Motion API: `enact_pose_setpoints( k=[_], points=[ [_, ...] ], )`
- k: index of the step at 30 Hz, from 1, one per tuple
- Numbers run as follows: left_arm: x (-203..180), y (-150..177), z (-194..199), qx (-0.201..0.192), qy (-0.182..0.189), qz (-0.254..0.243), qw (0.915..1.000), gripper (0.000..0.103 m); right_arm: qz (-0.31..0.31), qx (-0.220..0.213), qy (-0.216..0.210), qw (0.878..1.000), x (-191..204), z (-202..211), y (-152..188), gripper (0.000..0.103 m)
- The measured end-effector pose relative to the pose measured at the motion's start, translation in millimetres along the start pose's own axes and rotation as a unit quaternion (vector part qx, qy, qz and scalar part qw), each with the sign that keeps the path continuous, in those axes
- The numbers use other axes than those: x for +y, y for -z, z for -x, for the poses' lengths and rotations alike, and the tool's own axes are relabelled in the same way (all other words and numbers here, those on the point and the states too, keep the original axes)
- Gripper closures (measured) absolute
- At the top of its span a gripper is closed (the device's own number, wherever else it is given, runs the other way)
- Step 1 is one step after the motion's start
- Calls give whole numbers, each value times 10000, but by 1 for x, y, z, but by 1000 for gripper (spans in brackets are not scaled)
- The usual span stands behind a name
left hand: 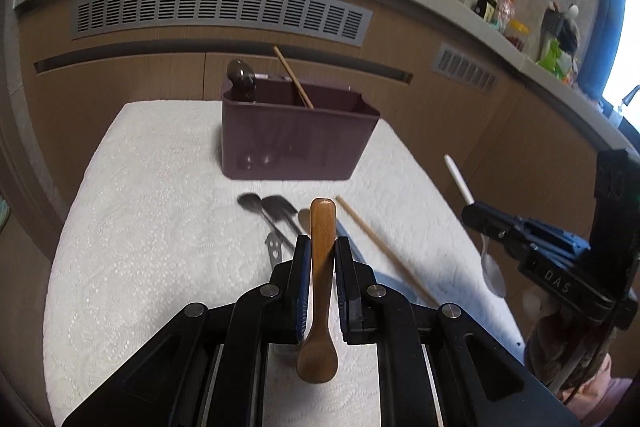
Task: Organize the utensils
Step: 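Carry both spoons over the maroon caddy and open both tools to drop them, then withdraw both open tools from the caddy toward the remaining utensils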
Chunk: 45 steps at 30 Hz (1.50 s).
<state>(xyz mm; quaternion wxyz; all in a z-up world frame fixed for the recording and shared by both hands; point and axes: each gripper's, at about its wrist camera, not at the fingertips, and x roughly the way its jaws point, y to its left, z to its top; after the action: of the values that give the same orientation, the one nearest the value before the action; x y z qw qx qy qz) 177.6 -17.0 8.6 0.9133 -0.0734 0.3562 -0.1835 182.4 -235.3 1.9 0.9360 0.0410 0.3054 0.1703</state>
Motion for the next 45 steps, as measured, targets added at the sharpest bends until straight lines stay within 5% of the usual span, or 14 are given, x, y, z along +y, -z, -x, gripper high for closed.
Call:
enact_pose_setpoints(
  k=[9,17,20,27,38,42,45],
  points=[
    [-3,-52,15,-685,261,-110,9972,91,154,-290,46,9994,3,-4,-36,95],
    [-4,-159,17,-1717,253,-328,9843,91,464,-1725,-98,9839,12,3,-140,95],
    [4,-186,1,-1867,171,-309,9818,91,337,-1889,-306,9809,8,-14,-168,95],
    [30,-216,-42,-1800,152,-200,9834,91,298,-1692,-239,9848,2,-77,-191,95],
    [51,-200,-100,-1379,89,-86,9904,90,302,-1090,-48,9936,-6,-156,-168,94],
    [57,-190,-111,-1133,129,31,9935,88,280,-845,-19,9960,-9,-163,-157,74],
    [61,-183,-106,-1083,110,143,9940,83,250,-891,95,9957,-14,-152,-152,74]
  ],
)
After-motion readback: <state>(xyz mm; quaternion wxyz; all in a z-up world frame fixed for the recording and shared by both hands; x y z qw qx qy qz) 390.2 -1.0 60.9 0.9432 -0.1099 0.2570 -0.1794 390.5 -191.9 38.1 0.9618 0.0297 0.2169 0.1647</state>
